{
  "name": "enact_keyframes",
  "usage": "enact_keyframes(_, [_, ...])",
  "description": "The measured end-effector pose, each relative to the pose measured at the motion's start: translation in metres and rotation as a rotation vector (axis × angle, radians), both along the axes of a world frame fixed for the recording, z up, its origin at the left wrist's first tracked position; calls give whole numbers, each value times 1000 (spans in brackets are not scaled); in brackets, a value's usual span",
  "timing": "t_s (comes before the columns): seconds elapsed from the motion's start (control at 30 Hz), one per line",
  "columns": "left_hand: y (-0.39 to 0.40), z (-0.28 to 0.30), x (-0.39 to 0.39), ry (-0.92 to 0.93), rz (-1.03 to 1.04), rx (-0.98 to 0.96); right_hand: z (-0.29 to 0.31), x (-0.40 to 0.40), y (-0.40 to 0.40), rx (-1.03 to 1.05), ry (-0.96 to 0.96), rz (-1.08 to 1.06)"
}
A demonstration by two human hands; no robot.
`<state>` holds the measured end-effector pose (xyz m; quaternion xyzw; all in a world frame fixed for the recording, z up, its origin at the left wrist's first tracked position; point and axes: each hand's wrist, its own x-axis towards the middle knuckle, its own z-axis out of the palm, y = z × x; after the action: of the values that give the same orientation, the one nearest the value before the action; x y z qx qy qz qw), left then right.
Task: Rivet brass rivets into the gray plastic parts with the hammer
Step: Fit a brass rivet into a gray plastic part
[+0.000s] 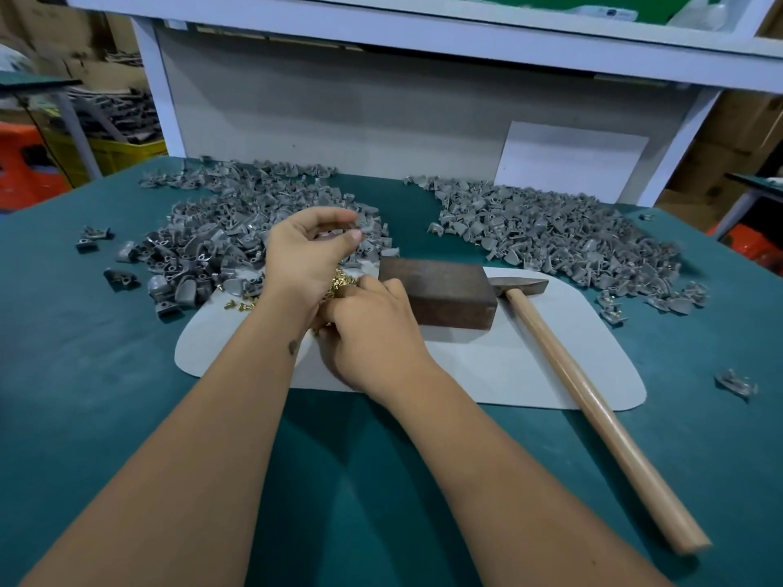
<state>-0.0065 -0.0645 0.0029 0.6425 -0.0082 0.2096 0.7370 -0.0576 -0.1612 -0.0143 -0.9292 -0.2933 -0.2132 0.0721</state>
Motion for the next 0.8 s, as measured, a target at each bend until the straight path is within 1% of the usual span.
enact_keyframes(0.2, [2,1,-1,-7,-79,-17,2,-2,-2,-4,-22,-4])
enact_keyframes(0.37, [-1,1,-2,3,-78,14,1,0,-1,-4,-29,-15])
enact_keyframes(0.47, [-2,2,-3,6,-101,-47,2,-1,-5,-5,-68,-1])
enact_keyframes(0.5, [-2,3,-3,5,-111,-62,4,0,-8,23,-91,5])
enact_keyframes(0.53, [-3,4,-4,1,-117,-71,6,0,-11,86,-106,7])
enact_keyframes(0.6, [-3,4,-5,-11,-100,-56,13,2,-20,302,-93,-11])
enact_keyframes(0.73, [-8,5,-8,-14,-68,39,22,10,-47,789,55,-175])
enact_keyframes(0.8, [-15,4,-10,-15,-85,104,25,16,-62,967,97,-227])
